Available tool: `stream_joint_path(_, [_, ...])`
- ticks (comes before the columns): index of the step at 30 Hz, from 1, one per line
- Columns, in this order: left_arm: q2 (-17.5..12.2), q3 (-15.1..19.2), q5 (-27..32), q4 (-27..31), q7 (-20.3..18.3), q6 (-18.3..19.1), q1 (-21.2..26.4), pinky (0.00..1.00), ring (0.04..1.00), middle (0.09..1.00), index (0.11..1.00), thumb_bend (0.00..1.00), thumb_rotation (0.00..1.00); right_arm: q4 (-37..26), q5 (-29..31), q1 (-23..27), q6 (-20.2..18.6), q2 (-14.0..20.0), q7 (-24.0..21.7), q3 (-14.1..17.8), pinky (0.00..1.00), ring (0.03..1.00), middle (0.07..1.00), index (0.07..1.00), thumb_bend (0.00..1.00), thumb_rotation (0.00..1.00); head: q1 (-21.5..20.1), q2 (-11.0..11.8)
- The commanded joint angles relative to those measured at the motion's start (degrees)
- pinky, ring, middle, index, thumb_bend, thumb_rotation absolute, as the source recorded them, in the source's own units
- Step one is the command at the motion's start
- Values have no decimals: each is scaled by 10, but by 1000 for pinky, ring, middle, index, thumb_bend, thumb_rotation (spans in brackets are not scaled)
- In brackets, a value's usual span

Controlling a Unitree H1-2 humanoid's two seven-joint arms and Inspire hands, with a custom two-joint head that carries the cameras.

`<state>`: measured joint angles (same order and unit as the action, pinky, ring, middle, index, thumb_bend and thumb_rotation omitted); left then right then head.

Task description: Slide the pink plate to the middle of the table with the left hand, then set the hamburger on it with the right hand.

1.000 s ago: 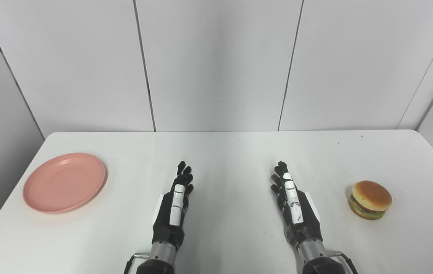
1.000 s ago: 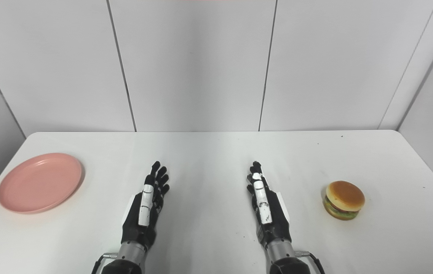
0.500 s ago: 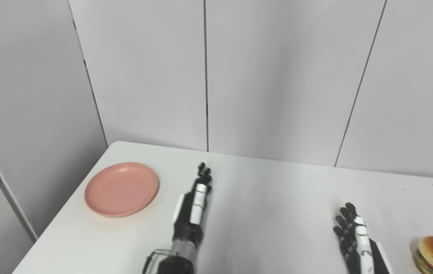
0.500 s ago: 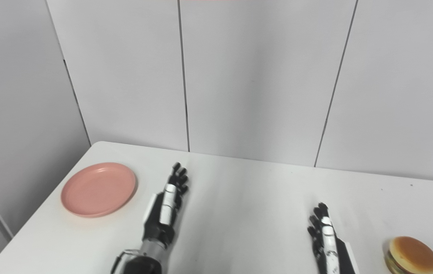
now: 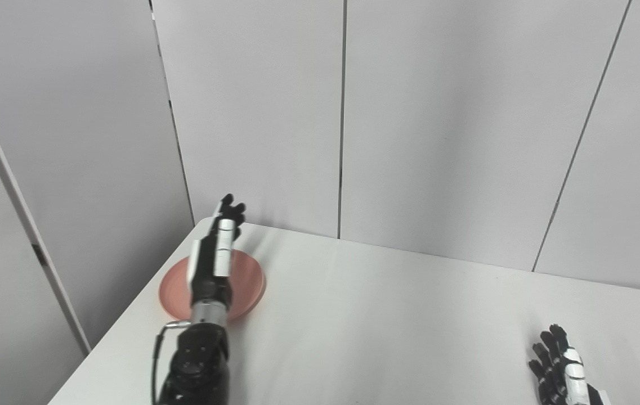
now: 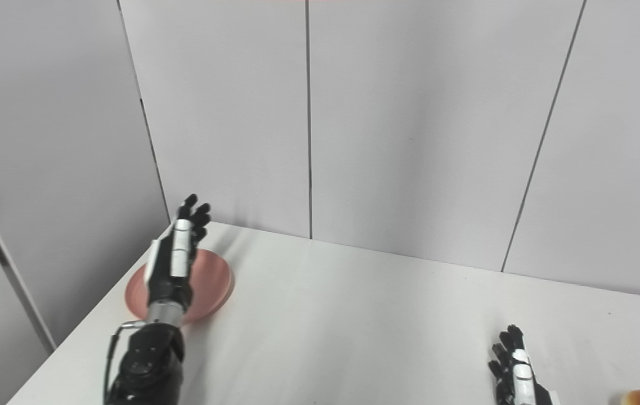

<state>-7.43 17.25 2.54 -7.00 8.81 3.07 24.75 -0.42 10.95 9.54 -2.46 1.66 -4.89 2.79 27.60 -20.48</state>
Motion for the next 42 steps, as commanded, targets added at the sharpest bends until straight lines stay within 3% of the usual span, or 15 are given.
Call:
stream_joint_path(1, [-27, 15, 10, -7, 11, -23, 28, 888, 846, 834, 839, 842, 1000, -23, 2, 10, 0, -4, 1, 0, 1000, 1000, 1000, 1000, 576, 1000, 1, 0])
stream_joint_path(7, [-68, 49, 32, -94, 18, -68, 40, 805, 787, 775, 777, 849, 1000, -25, 8, 9, 1, -7, 4, 3, 1000, 1000, 1000, 1000, 577, 1000, 5, 0])
stream_joint_path(9, [-76, 56, 43, -119, 17, -83, 42, 811, 777, 761, 758, 878, 1000, -31, 14, 7, -5, -9, 5, 4, 1000, 1000, 1000, 1000, 587, 1000, 7, 1])
stream_joint_path(12, [-86, 65, 63, -148, 12, -97, 44, 826, 780, 760, 755, 907, 1000, -35, 37, 3, -7, -6, -8, 6, 1000, 1000, 1000, 1000, 526, 947, 9, 1])
stream_joint_path(15, [-94, 69, 69, -173, 17, -111, 47, 793, 772, 753, 744, 891, 1000, -35, 47, 2, -8, 2, -19, 4, 1000, 1000, 1000, 1000, 474, 940, 12, 1])
stream_joint_path(22, [-113, 68, 70, -225, 19, -124, 49, 744, 744, 739, 729, 876, 1000, -40, 41, 1, -16, 8, -16, 1, 1000, 1000, 1000, 1000, 493, 943, 16, 1])
stream_joint_path(31, [-113, 49, 70, -253, 10, -131, 46, 759, 770, 760, 755, 872, 1000, -47, 42, -2, -20, 10, -14, -1, 1000, 1000, 1000, 1000, 501, 944, 16, 0])
stream_joint_path(42, [-101, 39, 57, -261, 40, -160, 50, 816, 789, 775, 769, 859, 1000, -48, 30, -2, -19, 15, -12, -4, 1000, 1000, 1000, 1000, 508, 985, 20, 1])
